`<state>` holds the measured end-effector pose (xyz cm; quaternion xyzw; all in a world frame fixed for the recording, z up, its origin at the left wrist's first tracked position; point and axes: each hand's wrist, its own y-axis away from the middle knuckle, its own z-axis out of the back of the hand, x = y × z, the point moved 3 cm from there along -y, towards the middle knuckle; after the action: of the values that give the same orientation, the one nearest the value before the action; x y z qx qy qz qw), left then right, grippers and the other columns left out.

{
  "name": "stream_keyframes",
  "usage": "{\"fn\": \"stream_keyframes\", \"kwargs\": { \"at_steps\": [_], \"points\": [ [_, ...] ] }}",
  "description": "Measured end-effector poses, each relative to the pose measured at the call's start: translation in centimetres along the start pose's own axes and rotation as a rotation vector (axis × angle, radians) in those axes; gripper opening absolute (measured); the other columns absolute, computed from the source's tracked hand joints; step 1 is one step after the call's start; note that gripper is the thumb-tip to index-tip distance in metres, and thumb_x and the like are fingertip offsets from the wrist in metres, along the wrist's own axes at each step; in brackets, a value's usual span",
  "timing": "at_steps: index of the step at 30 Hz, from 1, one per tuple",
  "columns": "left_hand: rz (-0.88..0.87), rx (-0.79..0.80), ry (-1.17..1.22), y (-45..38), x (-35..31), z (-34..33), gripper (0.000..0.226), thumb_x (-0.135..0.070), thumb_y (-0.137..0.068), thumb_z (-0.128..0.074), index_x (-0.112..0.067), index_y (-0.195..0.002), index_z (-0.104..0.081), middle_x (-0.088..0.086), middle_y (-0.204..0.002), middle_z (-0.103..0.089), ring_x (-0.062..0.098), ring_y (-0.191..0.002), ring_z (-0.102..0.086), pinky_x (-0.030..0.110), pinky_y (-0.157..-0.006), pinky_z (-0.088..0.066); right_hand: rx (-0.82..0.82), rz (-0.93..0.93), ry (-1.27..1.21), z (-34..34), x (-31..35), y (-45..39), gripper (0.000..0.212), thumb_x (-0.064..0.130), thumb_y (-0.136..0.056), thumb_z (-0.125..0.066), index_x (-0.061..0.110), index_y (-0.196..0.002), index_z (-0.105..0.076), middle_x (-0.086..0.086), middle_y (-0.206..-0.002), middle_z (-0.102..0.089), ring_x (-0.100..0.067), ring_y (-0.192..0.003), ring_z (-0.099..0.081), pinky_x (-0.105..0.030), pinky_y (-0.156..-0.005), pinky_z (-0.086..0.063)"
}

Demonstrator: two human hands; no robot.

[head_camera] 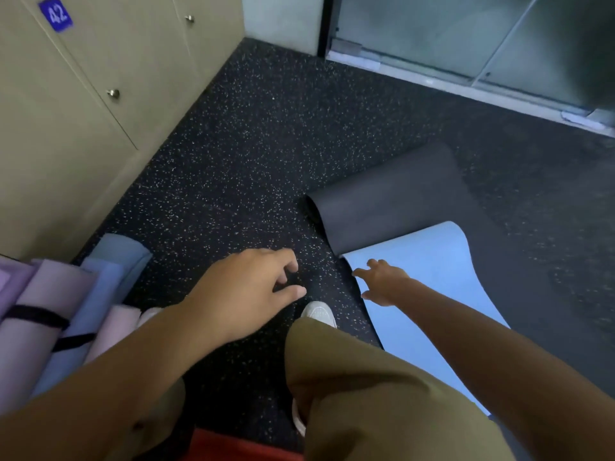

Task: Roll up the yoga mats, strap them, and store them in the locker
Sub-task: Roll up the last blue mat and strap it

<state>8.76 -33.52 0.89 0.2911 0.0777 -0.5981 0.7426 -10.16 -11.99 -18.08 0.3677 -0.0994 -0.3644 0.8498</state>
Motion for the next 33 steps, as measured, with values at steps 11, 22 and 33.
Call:
{"fn": "stream_keyframes", "kwargs": {
  "at_steps": [11, 22, 33],
  "points": [
    [0.044, 0.1, 0.037, -2.6, 0.8, -2.5, 0.039, -0.061, -0.095, -0.058, -0.041, -0.128, -0.055, -0.02, -0.114, -0.064, 0.002, -0.102, -0.06, 0.033, -0.09, -0.054, 0.108, -0.136, -0.03, -8.7, 0.8, -7.3, 0.074, 0.056, -0.102, -0.046, 0.043, -0.161, -0.003, -0.016, -0.165, 0.029, -0.038, -0.156, 0.007, -0.049, -0.112, -0.038],
    [0.075, 0.135, 0.013, -3.2, 1.7, -3.4, 0.044, -0.063, -0.094, -0.057, -0.041, -0.131, -0.053, -0.02, -0.112, -0.065, 0.001, -0.101, -0.061, 0.034, -0.091, -0.054, 0.108, -0.232, -0.221, -11.4, 1.5, -8.4, 0.093, 0.053, -0.102, -0.049, 0.019, -0.162, 0.014, -0.014, -0.157, 0.045, -0.04, -0.153, 0.023, -0.052, -0.114, -0.036],
    [0.05, 0.169, -0.045, -2.3, 1.4, -3.8, 0.042, -0.061, -0.095, -0.058, -0.039, -0.131, -0.054, -0.018, -0.114, -0.068, 0.005, -0.102, -0.064, 0.038, -0.091, -0.055, -0.301, -0.287, -0.358, -6.7, -2.1, 0.6, 0.071, 0.037, -0.108, -0.041, 0.003, -0.161, -0.01, -0.016, -0.169, 0.006, -0.037, -0.156, -0.007, -0.041, -0.122, -0.025]
  ]
}}
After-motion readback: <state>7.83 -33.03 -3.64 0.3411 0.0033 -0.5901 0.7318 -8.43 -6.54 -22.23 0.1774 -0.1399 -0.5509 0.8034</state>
